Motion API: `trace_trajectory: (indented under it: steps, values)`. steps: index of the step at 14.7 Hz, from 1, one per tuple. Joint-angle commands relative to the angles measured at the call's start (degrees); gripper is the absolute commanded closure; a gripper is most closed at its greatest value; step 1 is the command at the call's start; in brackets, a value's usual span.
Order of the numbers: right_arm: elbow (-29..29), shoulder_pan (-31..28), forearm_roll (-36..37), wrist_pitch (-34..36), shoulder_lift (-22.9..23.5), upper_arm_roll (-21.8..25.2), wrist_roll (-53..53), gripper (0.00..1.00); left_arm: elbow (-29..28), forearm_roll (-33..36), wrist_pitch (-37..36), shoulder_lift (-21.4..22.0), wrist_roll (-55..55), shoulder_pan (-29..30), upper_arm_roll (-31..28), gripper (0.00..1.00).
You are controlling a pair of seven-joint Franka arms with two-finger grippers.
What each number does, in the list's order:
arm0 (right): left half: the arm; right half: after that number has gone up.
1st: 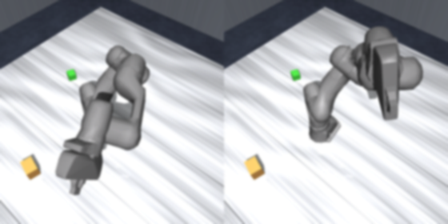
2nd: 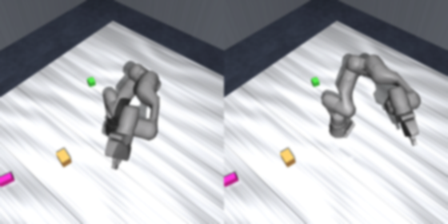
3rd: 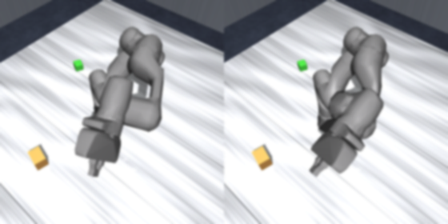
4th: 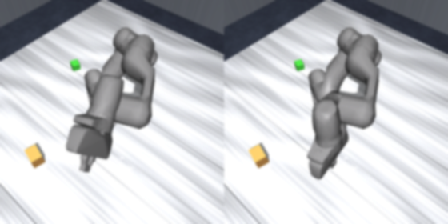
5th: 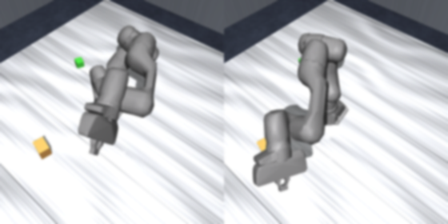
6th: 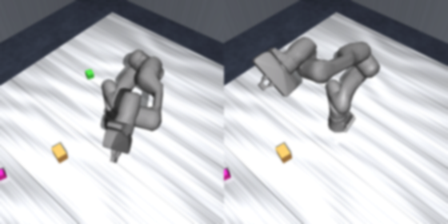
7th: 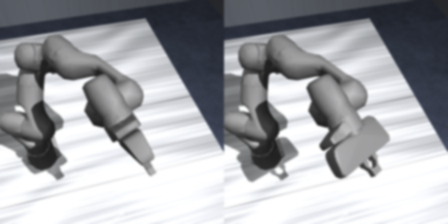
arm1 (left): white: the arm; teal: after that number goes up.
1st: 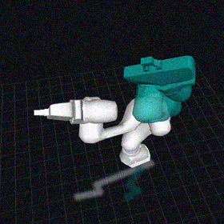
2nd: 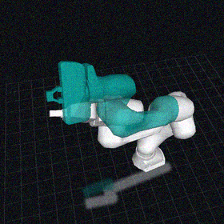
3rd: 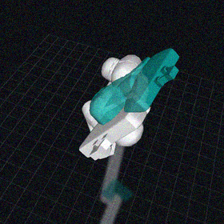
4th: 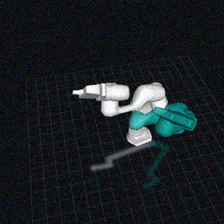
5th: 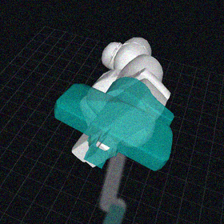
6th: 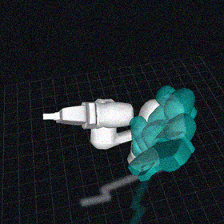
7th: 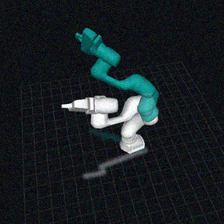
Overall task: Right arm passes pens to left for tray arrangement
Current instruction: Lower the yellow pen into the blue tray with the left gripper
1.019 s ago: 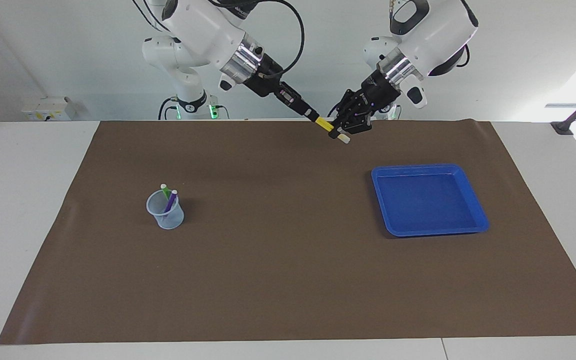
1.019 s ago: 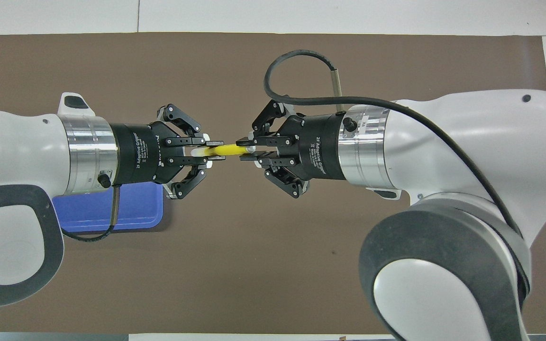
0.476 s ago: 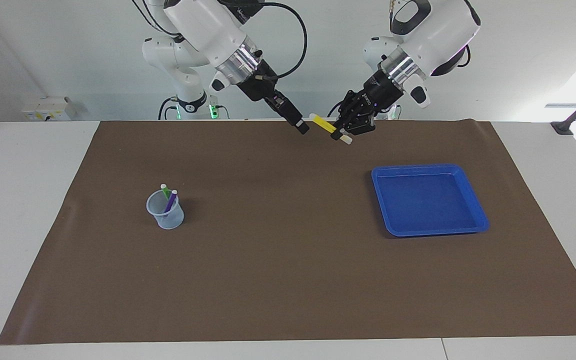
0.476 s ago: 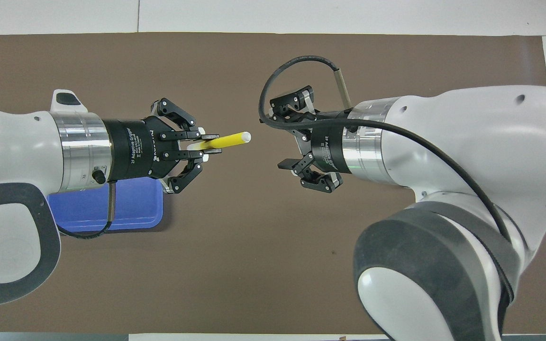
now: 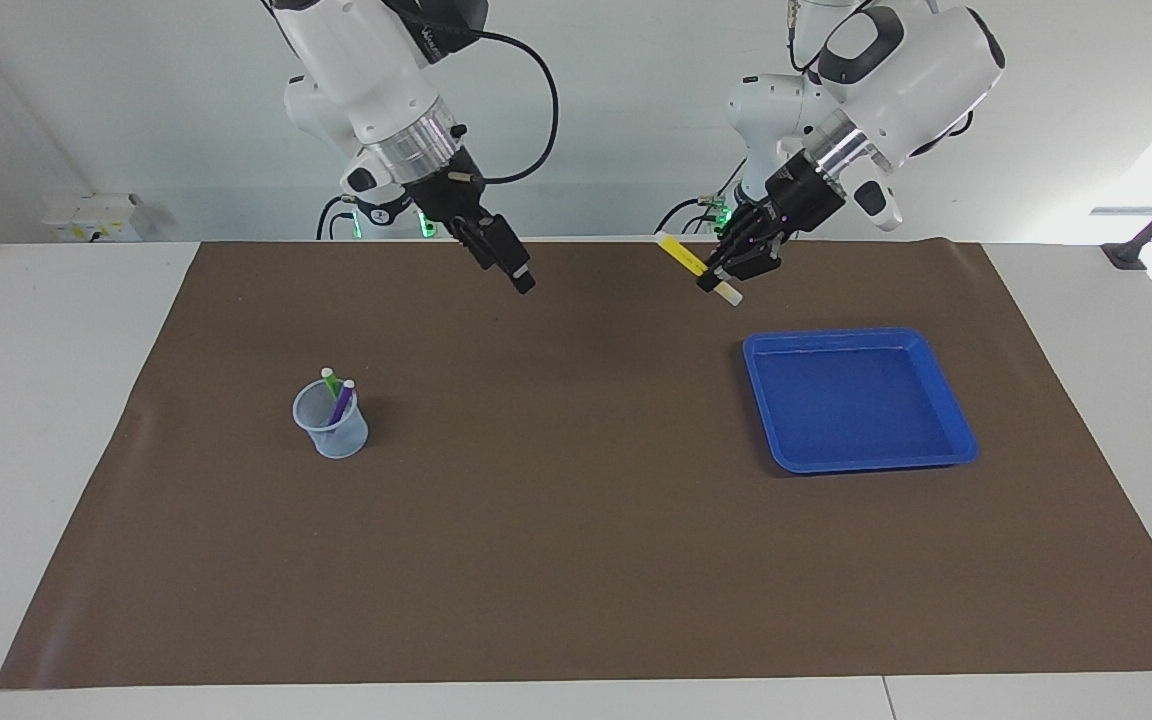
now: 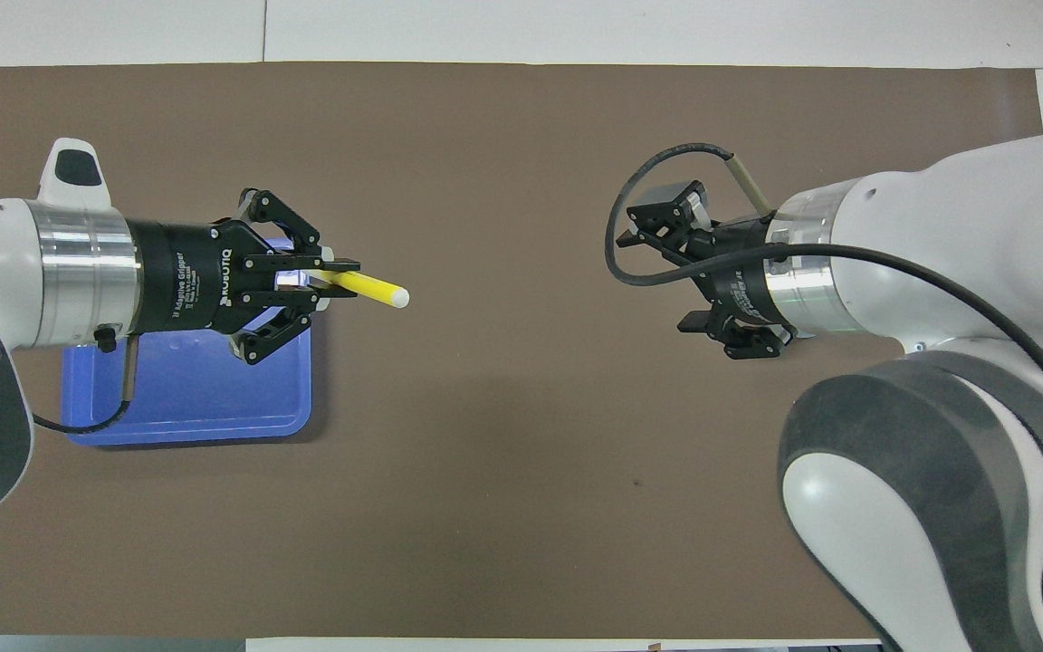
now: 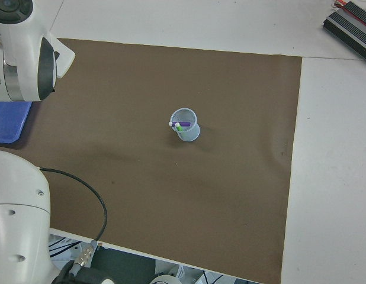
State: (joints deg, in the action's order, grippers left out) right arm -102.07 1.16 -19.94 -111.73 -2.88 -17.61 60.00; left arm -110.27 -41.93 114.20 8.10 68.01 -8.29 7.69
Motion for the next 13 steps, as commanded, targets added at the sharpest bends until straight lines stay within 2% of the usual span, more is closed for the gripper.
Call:
trace_trajectory:
  steps: [1,3,6,8,9,11,13]
  values:
    - [-6.9,-0.28,5.16,1.59,-4.23,3.53,-11.71,0.0,-1.7,3.75,-4.68,-0.54,-15.93,4.33,-0.04,1.0]
    - [-11.99,-0.28,8.16,1.25,-5.64,6.96,-22.51,0.0,-2.32,10.0,-5.82,-2.03,-26.13,6.0,-0.04,1.0]
    - [-15.25,-0.72,13.86,-0.06,-5.04,11.53,-34.74,0.05,-2.05,19.23,-6.89,-6.59,-43.27,8.63,-0.04,1.0]
    - [-18.06,-0.72,14.58,-3.83,-4.6,14.61,-40.99,0.08,-1.62,26.42,-5.4,-10.54,-53.02,9.08,-0.04,1.0]
    - [-19.29,-0.72,14.58,-5.5,-4.07,15.32,-42.15,0.08,-1.53,29.42,-4.09,-12.22,-56.64,9.78,-0.04,1.0]
    - [-19.83,-0.8,14.5,-6.83,-2.41,15.77,-42.34,0.16,-1.61,35.48,-1.1,-15.56,-60.88,9.96,0.04,1.0]
    - [-20.18,-0.8,14.5,-8.93,-1.0,16.55,-42.6,0.19,-1.61,38.75,1.1,-17.94,-61.86,10.05,0.04,1.0]
